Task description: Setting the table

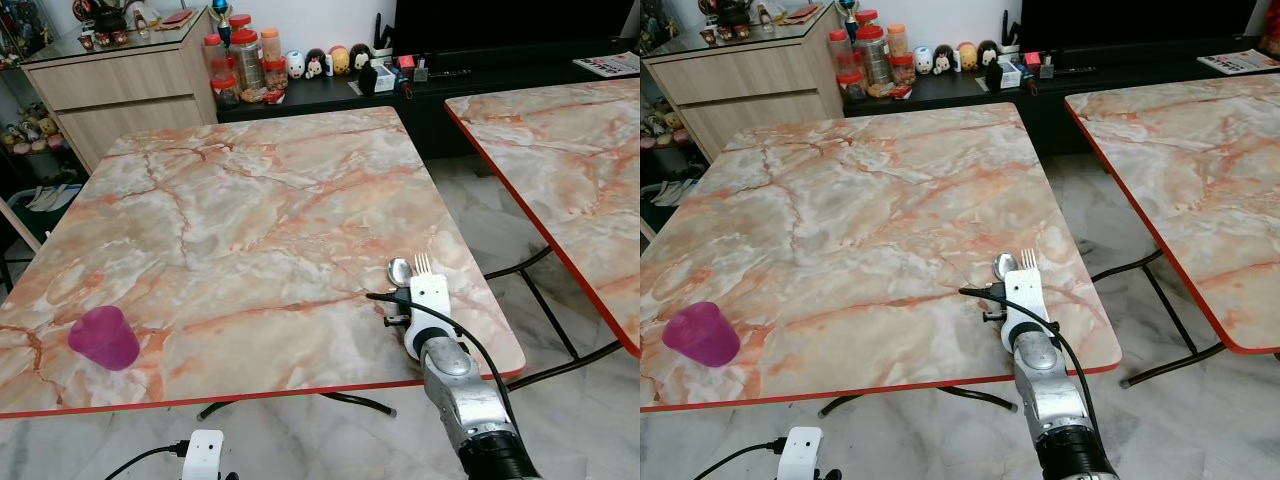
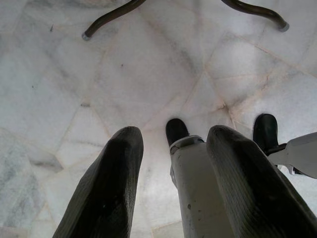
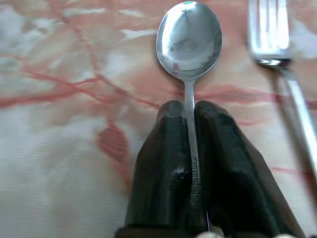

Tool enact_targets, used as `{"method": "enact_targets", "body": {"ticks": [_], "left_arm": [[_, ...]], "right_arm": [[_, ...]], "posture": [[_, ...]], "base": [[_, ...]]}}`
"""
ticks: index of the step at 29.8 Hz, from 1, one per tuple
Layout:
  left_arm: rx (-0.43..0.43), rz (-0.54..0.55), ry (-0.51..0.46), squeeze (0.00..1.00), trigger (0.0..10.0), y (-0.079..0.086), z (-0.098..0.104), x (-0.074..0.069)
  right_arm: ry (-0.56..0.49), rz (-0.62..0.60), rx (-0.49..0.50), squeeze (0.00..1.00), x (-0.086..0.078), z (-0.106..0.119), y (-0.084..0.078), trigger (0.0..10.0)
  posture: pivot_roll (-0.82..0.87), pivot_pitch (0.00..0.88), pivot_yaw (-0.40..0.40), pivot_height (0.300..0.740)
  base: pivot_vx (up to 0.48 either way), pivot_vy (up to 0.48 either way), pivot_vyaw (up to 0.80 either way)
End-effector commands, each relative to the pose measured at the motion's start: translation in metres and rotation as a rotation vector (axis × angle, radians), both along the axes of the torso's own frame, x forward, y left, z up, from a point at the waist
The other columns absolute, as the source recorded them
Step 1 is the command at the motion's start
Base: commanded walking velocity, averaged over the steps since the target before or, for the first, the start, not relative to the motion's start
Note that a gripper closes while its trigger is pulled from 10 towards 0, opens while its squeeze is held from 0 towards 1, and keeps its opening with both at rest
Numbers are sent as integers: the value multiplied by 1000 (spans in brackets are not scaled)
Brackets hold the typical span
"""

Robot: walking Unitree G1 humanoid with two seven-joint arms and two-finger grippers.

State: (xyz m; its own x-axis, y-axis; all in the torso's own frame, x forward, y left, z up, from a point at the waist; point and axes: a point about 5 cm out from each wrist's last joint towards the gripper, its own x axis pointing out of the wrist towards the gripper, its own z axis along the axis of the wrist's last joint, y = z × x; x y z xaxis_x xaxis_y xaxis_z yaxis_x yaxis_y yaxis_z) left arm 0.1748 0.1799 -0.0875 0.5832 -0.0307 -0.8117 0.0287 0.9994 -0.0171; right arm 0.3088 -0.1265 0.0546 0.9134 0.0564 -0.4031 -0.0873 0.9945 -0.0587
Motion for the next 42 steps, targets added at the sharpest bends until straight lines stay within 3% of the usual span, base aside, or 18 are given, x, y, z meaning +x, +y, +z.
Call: {"method": "enact_targets", "body": {"ticks": [1, 8, 9, 10, 11, 22, 24, 25, 31, 35, 42], "left_arm": [[7, 12, 19, 0, 10000, 3, -1, -3], [24, 11, 3, 0, 10000, 5, 0, 0], [26, 11, 3, 0, 10000, 5, 0, 0], [28, 11, 1, 0, 10000, 6, 1, 0], [31, 12, -1, 0, 10000, 6, 1, 1], [41, 18, -20, 0, 10000, 7, 3, 4], [43, 17, -25, 0, 10000, 5, 3, 5], [44, 14, -26, 0, 10000, 5, 3, 5], [43, 18, -37, 0, 10000, 4, 4, 6], [51, 14, -26, 0, 10000, 5, 2, 4], [52, 17, -27, 0, 10000, 5, 2, 3]], "right_arm": [[-21, 43, 12, 0, 4, 8, 12, 0], [-69, 43, 22, 0, 8, 16, 14, 0], [-79, 38, 25, 0, 8, 17, 15, 902], [-91, 35, 25, 0, 9, 19, 14, 4118], [-130, 40, 56, 0, 11, 26, 17, 10000], [-311, 138, 135, 0, 21, 63, 34, 10000], [-384, 166, 163, 0, 21, 70, 37, 10000], [-434, 173, 156, 0, 21, 73, 37, 10000], [-466, 175, 133, 0, 21, 76, 36, 10000], [-596, 204, 119, 0, 20, 93, 35, 10000], [-611, 205, 127, 0, 19, 92, 35, 10000]], "posture": [[-101, 0, 66, 740], [-99, 0, 74, 740], [-99, 0, 74, 740], [-99, 0, 74, 740], [-102, 0, 77, 740], [-103, 0, 78, 740], [-105, 0, 77, 740], [-103, 0, 78, 740], [-103, 0, 78, 740], [-106, 0, 77, 740], [-105, 0, 80, 740]], "base": [[0, 0, 0], [0, 0, 0], [0, 0, 0], [0, 0, 0], [0, 0, 0], [0, 0, 0], [0, 0, 0], [0, 0, 0], [0, 0, 0], [0, -475, 0], [0, -465, 0]]}}
